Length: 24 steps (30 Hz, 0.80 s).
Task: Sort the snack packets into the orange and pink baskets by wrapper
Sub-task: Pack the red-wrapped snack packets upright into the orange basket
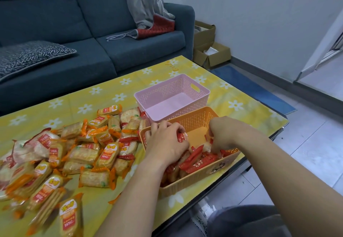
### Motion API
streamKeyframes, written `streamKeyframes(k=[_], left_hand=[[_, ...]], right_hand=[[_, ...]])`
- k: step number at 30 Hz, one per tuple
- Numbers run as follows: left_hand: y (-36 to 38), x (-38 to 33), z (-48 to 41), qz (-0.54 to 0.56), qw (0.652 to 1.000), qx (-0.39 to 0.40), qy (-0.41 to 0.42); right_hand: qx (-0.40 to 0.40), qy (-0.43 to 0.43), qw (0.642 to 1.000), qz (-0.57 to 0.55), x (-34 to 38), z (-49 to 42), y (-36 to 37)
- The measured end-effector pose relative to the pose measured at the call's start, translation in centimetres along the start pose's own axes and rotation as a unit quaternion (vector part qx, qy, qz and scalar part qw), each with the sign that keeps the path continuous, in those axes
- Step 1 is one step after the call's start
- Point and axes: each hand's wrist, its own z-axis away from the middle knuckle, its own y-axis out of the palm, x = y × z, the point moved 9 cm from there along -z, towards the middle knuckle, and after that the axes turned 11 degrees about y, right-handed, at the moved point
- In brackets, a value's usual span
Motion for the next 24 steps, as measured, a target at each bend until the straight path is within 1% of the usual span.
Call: streamKeyframes(k=[3, 5, 7, 9, 10, 12, 14, 16, 18, 19, 21, 24], left_hand=[[-0.1, 0.0, 0.1, 0.002, 1.0, 0.0, 0.003], [0.0, 0.0, 0.1, 0.003, 1.0, 0.001, 0.002], [0.0, 0.0, 0.1, 0.0, 1.0, 0.004, 0.001], [-0.1, 0.1, 0.0, 0.0, 1.0, 0.004, 0.0], [-0.1, 0.1, 0.0, 0.002, 1.0, 0.001, -0.001], [-0.2, 0.0, 0.1, 0.002, 1.0, -0.004, -0.004], [-0.2, 0.1, 0.1, -0.003, 1.0, -0.008, -0.007], [-0.2, 0.1, 0.1, -0.006, 1.0, -0.016, -0.009], [-0.5, -0.4, -0.1, -0.014, 0.999, -0.03, 0.008], [-0.6, -0.9, -0.2, -0.014, 0.999, -0.035, 0.026], [-0.6, -2.1, -0.3, -0.001, 0.997, -0.035, 0.064], [0.1, -2.5, -0.3, 0.01, 0.997, -0.01, 0.079]], right_hand=[[0.03, 0.001, 1.0, 0.01, -0.3, 0.1, 0.4], [0.012, -0.007, 1.0, 0.0, -0.4, 0.1, 0.0], [-0.059, -0.017, 0.997, -0.042, -0.5, 0.1, -1.5], [-0.156, -0.04, 0.983, -0.092, -0.5, 0.4, -3.5], [-0.188, -0.063, 0.973, -0.121, -0.2, 0.7, -4.3], [-0.203, -0.121, 0.959, -0.154, 0.9, 0.8, -4.5], [-0.178, -0.154, 0.959, -0.155, 2.1, 0.5, -3.5], [-0.132, -0.164, 0.968, -0.133, 3.0, -0.2, -1.9], [-0.095, -0.179, 0.972, -0.123, 3.9, -0.4, -0.7], [-0.083, -0.189, 0.968, -0.143, 4.2, -0.3, -0.5], [-0.058, -0.189, 0.952, -0.234, 4.2, -0.2, -0.3], [-0.007, -0.144, 0.914, -0.38, 2.6, -0.7, 0.1]])
